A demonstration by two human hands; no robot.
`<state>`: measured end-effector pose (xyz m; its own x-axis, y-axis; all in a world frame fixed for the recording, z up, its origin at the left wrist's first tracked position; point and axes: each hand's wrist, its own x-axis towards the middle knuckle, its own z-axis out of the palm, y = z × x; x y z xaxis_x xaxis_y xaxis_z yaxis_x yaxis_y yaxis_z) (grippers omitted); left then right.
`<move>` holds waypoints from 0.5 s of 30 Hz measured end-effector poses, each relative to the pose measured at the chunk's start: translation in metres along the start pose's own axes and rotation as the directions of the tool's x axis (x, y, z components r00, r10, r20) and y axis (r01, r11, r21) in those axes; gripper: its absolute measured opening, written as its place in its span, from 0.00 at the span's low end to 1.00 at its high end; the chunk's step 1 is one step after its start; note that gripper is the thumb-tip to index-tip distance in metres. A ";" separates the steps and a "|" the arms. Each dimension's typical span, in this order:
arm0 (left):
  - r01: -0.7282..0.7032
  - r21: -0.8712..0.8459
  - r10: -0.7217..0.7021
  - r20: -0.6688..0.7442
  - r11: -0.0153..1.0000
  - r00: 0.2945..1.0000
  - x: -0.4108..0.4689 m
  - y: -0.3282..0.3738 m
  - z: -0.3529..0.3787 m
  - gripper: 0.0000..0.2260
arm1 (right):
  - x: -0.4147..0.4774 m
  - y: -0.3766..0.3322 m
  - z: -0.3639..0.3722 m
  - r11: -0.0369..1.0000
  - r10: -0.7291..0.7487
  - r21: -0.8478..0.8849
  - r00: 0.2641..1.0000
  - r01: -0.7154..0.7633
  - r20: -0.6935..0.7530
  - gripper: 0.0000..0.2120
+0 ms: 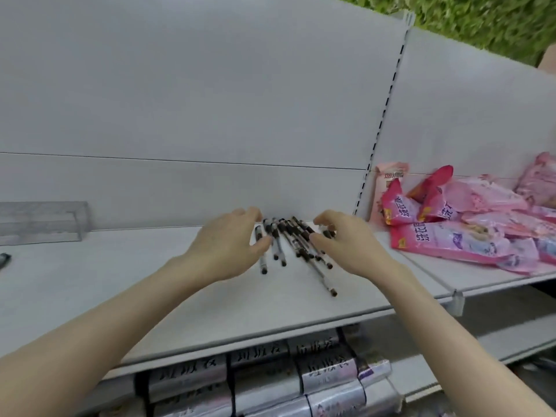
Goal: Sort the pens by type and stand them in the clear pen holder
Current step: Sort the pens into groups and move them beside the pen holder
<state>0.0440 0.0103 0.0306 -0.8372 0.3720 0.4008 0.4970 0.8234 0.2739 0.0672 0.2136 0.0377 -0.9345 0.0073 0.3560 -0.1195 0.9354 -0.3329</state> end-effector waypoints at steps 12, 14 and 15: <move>0.321 -0.038 -0.307 0.203 0.946 0.930 0.070 0.020 0.069 0.31 | 0.079 0.081 0.019 0.998 0.058 0.023 0.970 -0.066 0.238 0.27; 0.366 -0.057 -0.350 0.186 0.929 0.918 0.073 0.027 0.076 0.31 | 0.085 0.085 0.023 0.997 0.006 0.066 0.960 -0.025 0.279 0.28; 0.394 -0.069 -0.377 0.181 0.917 0.908 0.074 0.031 0.079 0.31 | 0.088 0.086 0.025 0.996 -0.015 0.088 0.958 -0.011 0.285 0.28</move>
<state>-0.0204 0.0974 -0.0007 -0.9891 0.1056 0.1025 0.1417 0.8715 0.4696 -0.0333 0.2862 0.0181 -0.9894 -0.1075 0.0973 -0.1383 0.9006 -0.4121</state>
